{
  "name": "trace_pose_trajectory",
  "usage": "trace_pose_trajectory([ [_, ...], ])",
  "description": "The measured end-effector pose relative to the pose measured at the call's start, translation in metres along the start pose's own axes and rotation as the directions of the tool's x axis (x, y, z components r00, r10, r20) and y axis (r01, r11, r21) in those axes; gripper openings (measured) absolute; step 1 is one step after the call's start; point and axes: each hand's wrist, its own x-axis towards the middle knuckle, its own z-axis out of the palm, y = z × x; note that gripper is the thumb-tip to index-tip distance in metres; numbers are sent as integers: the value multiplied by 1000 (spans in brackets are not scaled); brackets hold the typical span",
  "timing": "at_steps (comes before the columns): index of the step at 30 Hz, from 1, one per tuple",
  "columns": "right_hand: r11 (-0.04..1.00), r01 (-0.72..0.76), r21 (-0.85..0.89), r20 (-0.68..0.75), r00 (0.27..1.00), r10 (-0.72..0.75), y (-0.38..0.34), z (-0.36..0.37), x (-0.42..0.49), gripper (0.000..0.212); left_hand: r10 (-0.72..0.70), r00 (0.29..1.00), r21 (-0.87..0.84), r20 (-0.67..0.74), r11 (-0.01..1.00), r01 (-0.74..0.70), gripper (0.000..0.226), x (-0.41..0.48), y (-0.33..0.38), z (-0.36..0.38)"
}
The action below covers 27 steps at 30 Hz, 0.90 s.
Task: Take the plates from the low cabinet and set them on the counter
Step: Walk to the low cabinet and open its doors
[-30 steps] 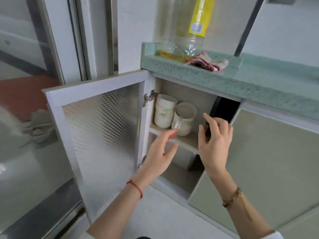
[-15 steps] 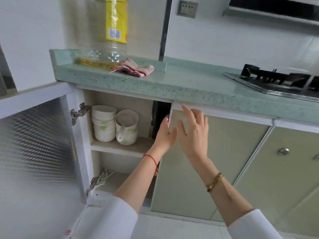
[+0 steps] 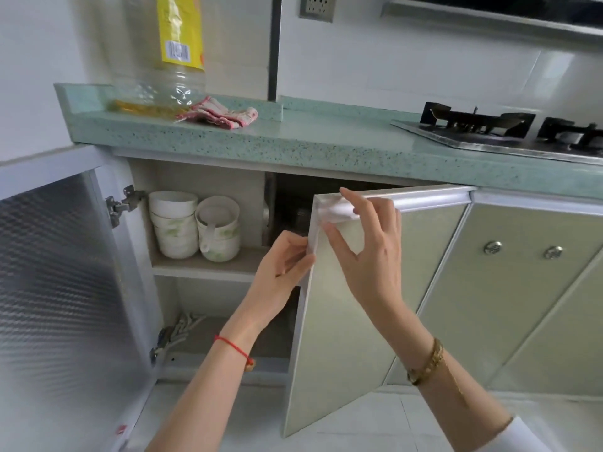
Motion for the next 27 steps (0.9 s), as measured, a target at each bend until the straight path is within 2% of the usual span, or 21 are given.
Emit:
trace_pose_trajectory([
  [6, 997, -21, 68, -21, 1000, 22, -4, -61, -23, 47, 26, 997, -142, 79, 990, -14, 15, -36, 15, 40],
  [12, 996, -3, 87, -87, 996, 10, 13, -132, -46, 33, 67, 990, -278, 121, 960, -31, 20, -62, 23, 108],
  [17, 999, -25, 39, -93, 995, 28, 42, -201, -67, 28, 51, 992, -343, 116, 939, -8, 31, -74, 27, 188],
  [18, 998, -49, -26, -125, 991, 45, 55, -233, -75, 28, 49, 987, -359, 156, 933, 10, 33, -80, 32, 226],
  [22, 995, -100, -18, -141, 985, 96, 76, -256, -79, 30, 83, 995, -350, 49, 935, -61, 33, -88, 36, 275],
  [27, 980, -163, -117, -140, 979, 146, 106, -292, -78, 32, 85, 995, -375, -51, 922, -98, 25, -91, 34, 339],
])
